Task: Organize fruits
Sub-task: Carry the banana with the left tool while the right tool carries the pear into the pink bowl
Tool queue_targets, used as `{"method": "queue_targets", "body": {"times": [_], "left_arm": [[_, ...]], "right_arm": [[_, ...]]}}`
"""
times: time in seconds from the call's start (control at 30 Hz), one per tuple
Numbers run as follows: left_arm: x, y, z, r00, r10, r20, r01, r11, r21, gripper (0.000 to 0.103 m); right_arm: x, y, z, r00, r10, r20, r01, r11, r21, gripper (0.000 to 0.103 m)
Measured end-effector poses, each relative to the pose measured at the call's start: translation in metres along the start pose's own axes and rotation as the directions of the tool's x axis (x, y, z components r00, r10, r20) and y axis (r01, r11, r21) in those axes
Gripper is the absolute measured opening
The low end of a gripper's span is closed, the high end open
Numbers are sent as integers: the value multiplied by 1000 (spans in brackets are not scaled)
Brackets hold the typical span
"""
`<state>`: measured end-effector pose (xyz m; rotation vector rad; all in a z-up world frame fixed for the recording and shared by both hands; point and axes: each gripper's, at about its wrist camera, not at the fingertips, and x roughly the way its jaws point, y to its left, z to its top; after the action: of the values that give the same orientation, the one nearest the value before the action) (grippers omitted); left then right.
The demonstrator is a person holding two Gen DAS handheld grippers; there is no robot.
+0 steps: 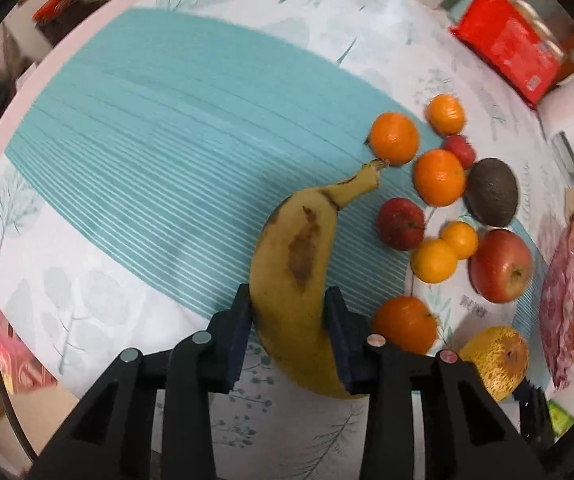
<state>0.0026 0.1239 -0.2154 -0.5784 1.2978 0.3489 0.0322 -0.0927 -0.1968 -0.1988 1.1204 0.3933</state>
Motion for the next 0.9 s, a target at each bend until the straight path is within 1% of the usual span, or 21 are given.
{"method": "queue_targets", "body": {"times": [0.03,0.1,0.17,0.23,0.33,0.4,0.5,0.6,0.63,0.67,0.7,0.73,0.77,0.8,0.83,0.87,0.9], "left_arm": [[-5,7,1,1000,-13,6,13,1000,8,34],[-18,8,-1,999,-29,18,28,999,33,34],[-30,5,-2,998,-45,45,42,997,71,34],[-44,-3,0,995,-61,84,50,990,132,34],[-52,-17,10,990,-81,111,59,980,191,34],[-59,-31,13,987,-114,109,86,967,239,34],[-69,-56,17,980,-159,118,112,936,333,34],[-80,-89,15,968,-225,111,156,887,434,34],[-84,-102,13,963,-251,102,176,865,470,34],[-89,-121,10,954,-286,86,204,834,513,34],[-93,-132,8,949,-306,73,221,814,537,34],[-98,-145,5,942,-330,57,242,789,565,34],[-104,-166,0,933,-359,40,264,754,601,34],[-107,-179,-3,929,-368,34,268,734,625,34],[-111,-201,-8,929,-370,28,260,703,662,34],[-113,-220,-13,929,-370,28,250,681,689,34],[-114,-234,-15,927,-373,30,246,667,703,34]], "right_arm": [[-4,-1,-1,1000,-7,7,7,1000,1,75],[-11,-4,-1,1000,-11,18,10,1000,14,75],[-19,-7,1,999,-13,31,12,999,32,75],[-26,-10,1,999,-18,47,16,999,48,75],[-34,-15,3,997,-42,61,37,996,78,75],[-40,-19,3,996,-62,71,54,993,105,75],[-52,-26,2,992,-93,86,80,987,142,75],[-70,-37,0,984,-143,104,122,975,186,75],[-76,-42,-1,981,-159,110,135,970,201,75],[-84,-49,-2,976,-182,119,152,963,222,75],[-90,-56,-2,973,-194,122,161,958,237,75],[-98,-66,-2,969,-212,126,173,949,264,75],[-105,-74,-3,966,-225,129,181,941,285,75],[-114,-88,-3,959,-248,134,197,930,311,75],[-119,-98,-2,954,-265,138,209,923,323,75],[-125,-109,-2,949,-281,145,220,917,333,75],[-130,-124,0,940,-309,147,246,908,339,75]]}}
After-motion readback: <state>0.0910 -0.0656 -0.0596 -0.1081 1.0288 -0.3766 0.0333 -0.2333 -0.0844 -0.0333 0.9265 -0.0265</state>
